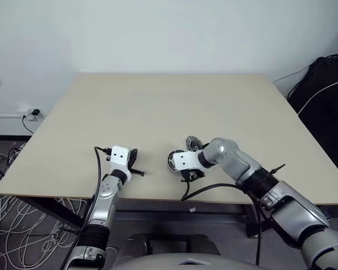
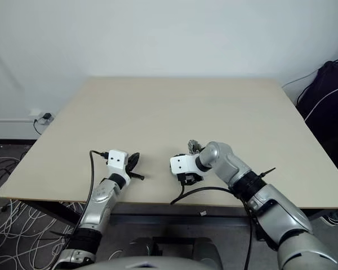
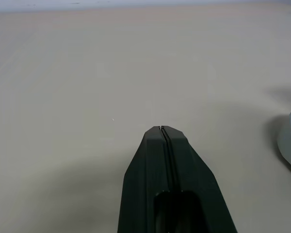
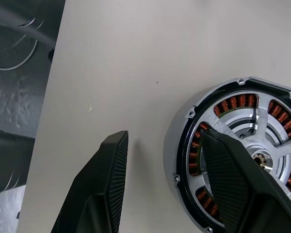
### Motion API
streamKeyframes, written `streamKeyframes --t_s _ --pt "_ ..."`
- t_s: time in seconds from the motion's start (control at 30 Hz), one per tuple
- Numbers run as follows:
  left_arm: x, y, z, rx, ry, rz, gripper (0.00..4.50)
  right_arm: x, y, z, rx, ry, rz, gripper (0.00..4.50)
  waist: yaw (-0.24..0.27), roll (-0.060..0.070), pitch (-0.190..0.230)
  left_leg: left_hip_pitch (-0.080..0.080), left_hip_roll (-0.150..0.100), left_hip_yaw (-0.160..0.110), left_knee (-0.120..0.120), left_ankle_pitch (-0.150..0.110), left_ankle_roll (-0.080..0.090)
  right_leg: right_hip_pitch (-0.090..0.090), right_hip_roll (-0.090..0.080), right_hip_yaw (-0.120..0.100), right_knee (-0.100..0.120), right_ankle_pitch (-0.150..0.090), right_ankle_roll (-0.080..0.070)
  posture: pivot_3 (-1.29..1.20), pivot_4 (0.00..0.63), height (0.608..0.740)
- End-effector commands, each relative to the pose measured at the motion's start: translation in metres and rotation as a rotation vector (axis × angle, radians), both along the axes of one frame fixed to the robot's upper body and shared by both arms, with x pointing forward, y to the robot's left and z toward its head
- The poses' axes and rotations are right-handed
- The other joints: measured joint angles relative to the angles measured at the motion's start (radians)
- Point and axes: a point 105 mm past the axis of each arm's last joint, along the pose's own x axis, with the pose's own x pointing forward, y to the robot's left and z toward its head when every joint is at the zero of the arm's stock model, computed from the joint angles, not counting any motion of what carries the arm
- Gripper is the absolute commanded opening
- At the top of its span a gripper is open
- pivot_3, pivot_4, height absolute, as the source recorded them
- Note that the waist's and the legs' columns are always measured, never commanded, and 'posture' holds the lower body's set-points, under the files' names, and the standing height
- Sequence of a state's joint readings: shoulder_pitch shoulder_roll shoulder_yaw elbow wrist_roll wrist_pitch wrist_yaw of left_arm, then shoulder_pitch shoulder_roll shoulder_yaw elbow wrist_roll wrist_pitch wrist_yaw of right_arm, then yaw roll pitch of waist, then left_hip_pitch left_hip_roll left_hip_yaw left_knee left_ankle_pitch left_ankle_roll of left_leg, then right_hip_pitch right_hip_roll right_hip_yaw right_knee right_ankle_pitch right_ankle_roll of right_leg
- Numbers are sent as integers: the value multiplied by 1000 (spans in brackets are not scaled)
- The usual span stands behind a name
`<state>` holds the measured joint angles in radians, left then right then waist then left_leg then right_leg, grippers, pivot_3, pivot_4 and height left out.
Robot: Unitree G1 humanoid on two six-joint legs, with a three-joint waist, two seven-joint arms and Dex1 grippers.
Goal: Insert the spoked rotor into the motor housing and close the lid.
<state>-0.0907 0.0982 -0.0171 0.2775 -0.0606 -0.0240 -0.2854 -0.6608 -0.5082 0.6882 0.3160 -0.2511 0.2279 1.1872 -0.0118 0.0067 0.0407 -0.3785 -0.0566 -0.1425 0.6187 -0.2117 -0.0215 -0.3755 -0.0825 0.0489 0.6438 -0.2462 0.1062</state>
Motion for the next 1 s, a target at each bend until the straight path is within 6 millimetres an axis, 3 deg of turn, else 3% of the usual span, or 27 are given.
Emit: streamKeyframes --t_s 0.03,0.07,0.23,0.3,0.57,1.0 --pt "5 -3 15 -13 -54 -8 0 13 -5 11 -6 -53 -28 2156 0 0 0 0 0 0 0 0 0 0 0 0 0 0 0 0 0 740" --pt "5 -3 15 -13 -54 -8 0 13 -4 10 -6 -53 -28 2016 0 0 0 0 0 0 1 0 0 0 0 0 0 0 0 0 0 740" --pt "5 -3 16 -14 -55 -4 0 12 -1 9 -3 -56 -33 421 1 0 0 0 0 0 1 0 0 0 0 0 0 0 0 0 0 740" --pt "4 -2 16 -14 -55 -2 0 12 -1 9 -1 -59 -37 140 -1 0 0 0 0 0 0 0 0 0 0 0 0 0 0 0 0 740" --pt "4 -2 16 -16 -55 0 0 8 -2 16 -8 -46 -93 102 1 0 0 0 0 0 1 0 0 0 0 0 0 0 0 0 0 740" --pt "4 -4 13 -20 -46 -13 0 -8 -18 32 -30 43 -394 102 10 -1 0 -3 -1 0 0 -1 1 -2 -1 0 -1 0 0 0 0 740"
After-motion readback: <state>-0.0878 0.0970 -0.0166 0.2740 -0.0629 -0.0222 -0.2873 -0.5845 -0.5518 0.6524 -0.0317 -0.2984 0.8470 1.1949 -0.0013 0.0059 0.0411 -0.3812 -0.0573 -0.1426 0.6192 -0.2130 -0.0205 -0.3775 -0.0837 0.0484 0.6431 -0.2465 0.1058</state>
